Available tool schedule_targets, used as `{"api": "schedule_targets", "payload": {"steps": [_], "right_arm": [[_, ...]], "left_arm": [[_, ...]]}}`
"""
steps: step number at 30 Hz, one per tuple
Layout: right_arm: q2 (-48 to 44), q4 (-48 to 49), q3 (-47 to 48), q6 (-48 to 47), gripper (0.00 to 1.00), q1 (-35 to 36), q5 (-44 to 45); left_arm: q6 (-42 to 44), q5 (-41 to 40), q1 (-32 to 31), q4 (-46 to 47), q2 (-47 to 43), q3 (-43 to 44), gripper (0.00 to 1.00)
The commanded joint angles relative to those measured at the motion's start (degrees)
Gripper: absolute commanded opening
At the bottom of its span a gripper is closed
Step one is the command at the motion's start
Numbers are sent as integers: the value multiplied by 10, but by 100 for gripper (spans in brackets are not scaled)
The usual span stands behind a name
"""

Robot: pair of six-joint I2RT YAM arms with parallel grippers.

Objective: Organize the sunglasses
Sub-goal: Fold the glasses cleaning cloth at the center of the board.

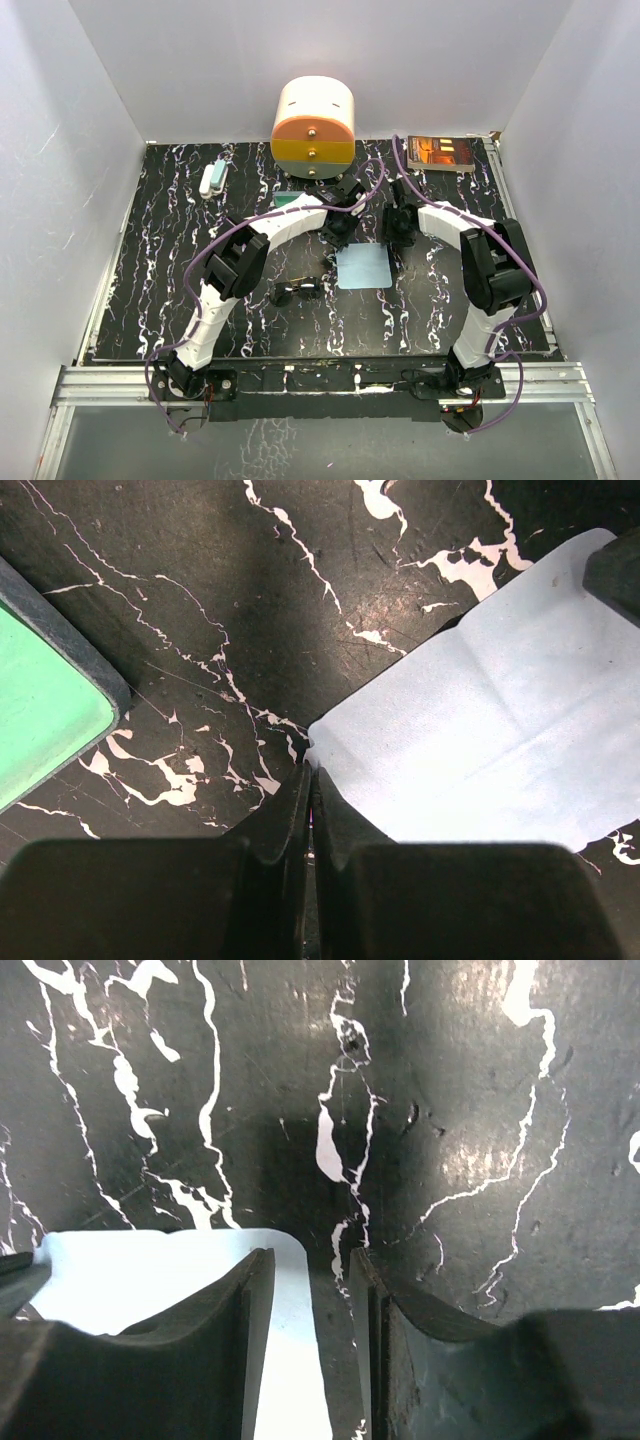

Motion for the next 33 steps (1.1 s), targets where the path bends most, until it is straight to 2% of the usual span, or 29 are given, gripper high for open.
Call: {"api": "schedule_targets", "payload": {"steps": [1,8,23,33], "right_arm": [[-21,-7,-2,-24,43,-3,-19],[-13,6,-18,-46,44,3,-50],[52,-57,1,-55,43,36,37],[92,-59,12,-54,40,41,35]], "left_arm": [[1,20,-9,-48,48,-23,0],[4,11,-9,-49,43,-23,0],[5,17,-9,-52,52,-19,0],[5,25,-8,-54,56,-15,0]]}}
